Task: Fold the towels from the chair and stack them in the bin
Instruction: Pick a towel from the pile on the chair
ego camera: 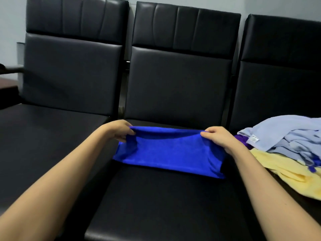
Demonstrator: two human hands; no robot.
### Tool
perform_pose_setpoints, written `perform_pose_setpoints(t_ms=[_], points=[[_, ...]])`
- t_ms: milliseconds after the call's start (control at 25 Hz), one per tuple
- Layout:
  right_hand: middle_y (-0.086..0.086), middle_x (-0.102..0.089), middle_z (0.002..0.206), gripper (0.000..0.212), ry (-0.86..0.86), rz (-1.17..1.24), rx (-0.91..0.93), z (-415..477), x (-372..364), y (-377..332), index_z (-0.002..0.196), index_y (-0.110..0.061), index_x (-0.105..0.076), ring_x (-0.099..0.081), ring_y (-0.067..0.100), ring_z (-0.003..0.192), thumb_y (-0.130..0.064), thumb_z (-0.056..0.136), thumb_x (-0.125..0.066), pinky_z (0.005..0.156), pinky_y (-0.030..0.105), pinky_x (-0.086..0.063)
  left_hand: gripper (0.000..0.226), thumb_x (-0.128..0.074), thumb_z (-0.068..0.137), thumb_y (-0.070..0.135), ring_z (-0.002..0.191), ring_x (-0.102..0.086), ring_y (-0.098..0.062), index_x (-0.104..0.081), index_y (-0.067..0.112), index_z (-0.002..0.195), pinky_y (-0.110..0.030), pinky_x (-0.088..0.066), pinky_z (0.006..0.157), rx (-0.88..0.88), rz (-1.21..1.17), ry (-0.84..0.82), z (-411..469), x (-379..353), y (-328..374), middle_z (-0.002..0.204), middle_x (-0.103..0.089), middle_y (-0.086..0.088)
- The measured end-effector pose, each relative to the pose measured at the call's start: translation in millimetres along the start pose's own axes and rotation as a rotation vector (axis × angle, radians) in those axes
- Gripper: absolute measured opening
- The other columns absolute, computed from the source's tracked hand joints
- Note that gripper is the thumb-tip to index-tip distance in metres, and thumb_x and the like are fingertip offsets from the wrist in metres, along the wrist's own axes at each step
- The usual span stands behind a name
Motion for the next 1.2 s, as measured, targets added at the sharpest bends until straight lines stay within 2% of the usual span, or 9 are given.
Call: perform_pose_setpoints(t_ms=[200,360,440,560,640,720,960,1080,1200], points=[[0.0,-0.059,0.083,0.016,0.276,-0.211,0.034,38,-39,1,0.083,-0.021,-0.061,-0.052,0.022,0.091,-0.029,0.093,-0.053,0.095,0.039,-0.036,0.013,-0.055,0.085,0.008,0.06,-0.057,-0.025,-0.056,0.007,0.072,-0.021,-0.042,0.046,0.049,-0.054,0.386,32,-4,-16,0.072,-0.06,-0.012],[0.009,-0.049,0.133,0.035,0.272,-0.435,-0.054,55,-81,18,0.127,-0.019,-0.052,-0.038,0.03,0.127,-0.034,0.096,-0.046,0.107,0.042,-0.023,0.032,-0.051,0.088,0.018,0.113,-0.054,-0.037,-0.05,0.003,0.117,-0.039,-0.044,0.089,0.12,0.404,0.599,36,-23,-29,0.122,-0.057,-0.019],[0.012,-0.039,0.141,0.043,0.324,-0.586,-0.019,57,-88,20,0.136,-0.017,-0.044,-0.031,0.029,0.132,-0.032,0.095,-0.045,0.109,0.043,-0.017,0.044,-0.048,0.088,0.026,0.12,-0.048,-0.035,-0.044,0.007,0.127,-0.04,-0.04,0.094,-0.136,0.613,0.721,34,-36,-14,0.131,-0.049,-0.015],[0.01,-0.048,0.128,0.032,0.49,-0.585,0.227,49,-70,-4,0.125,-0.015,-0.053,-0.041,0.027,0.122,-0.024,0.095,-0.045,0.103,0.038,-0.019,0.051,-0.038,0.097,0.042,0.142,-0.022,-0.022,-0.032,0.027,0.145,-0.041,-0.019,0.113,-0.511,0.706,0.255,31,-75,5,0.154,-0.027,-0.001],[0.006,-0.055,0.116,0.024,0.464,-0.539,0.31,44,-61,-21,0.114,-0.014,-0.058,-0.048,0.025,0.113,-0.02,0.095,-0.043,0.099,0.036,-0.023,0.052,-0.024,0.099,0.05,0.147,-0.002,-0.02,-0.016,0.039,0.149,-0.049,0.001,0.117,-0.329,0.714,-0.001,32,-92,2,0.159,-0.006,0.007],[0.005,-0.06,0.106,0.022,0.364,-0.483,0.289,41,-58,-30,0.105,-0.014,-0.061,-0.053,0.026,0.105,-0.017,0.094,-0.041,0.095,0.035,-0.03,0.055,-0.017,0.098,0.053,0.147,0.006,-0.026,-0.008,0.039,0.15,-0.055,0.007,0.114,-0.12,0.693,0.054,28,-98,2,0.16,0.003,0.004],[0.006,-0.06,0.097,0.018,0.018,-0.514,-0.014,36,-73,-12,0.092,-0.016,-0.063,-0.059,0.03,0.101,-0.02,0.087,-0.046,0.077,0.031,-0.042,0.049,-0.034,0.098,0.043,0.129,-0.035,-0.03,-0.037,0.011,0.136,-0.042,-0.029,0.105,0.227,-0.034,-0.251,-24,-115,65,0.137,-0.039,-0.011],[0.008,-0.052,0.097,0.007,-0.002,-0.529,-0.164,31,-68,15,0.082,-0.013,-0.05,-0.055,0.03,0.095,-0.017,0.085,-0.046,0.068,0.028,-0.038,0.034,-0.038,0.096,0.027,0.097,-0.059,-0.031,-0.049,0.003,0.117,-0.036,-0.049,0.078,0.056,0.239,-0.095,-27,-97,80,0.115,-0.056,-0.017],[0.015,-0.049,0.091,0.003,0.056,-0.39,-0.276,30,-56,34,0.078,-0.01,-0.045,-0.05,0.029,0.083,-0.008,0.081,-0.046,0.059,0.027,-0.04,0.028,-0.041,0.093,0.017,0.115,-0.05,-0.034,-0.053,0.004,0.115,-0.039,-0.043,0.093,-0.008,0.295,0.306,-12,-93,56,0.125,-0.051,-0.016]])
Point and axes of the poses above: each hand's wrist, its own z-axis towards the middle knuckle, its own x-axis out of the back of the hand, y = z × x, the point moved 2 cm from there along z, towards the middle knuckle
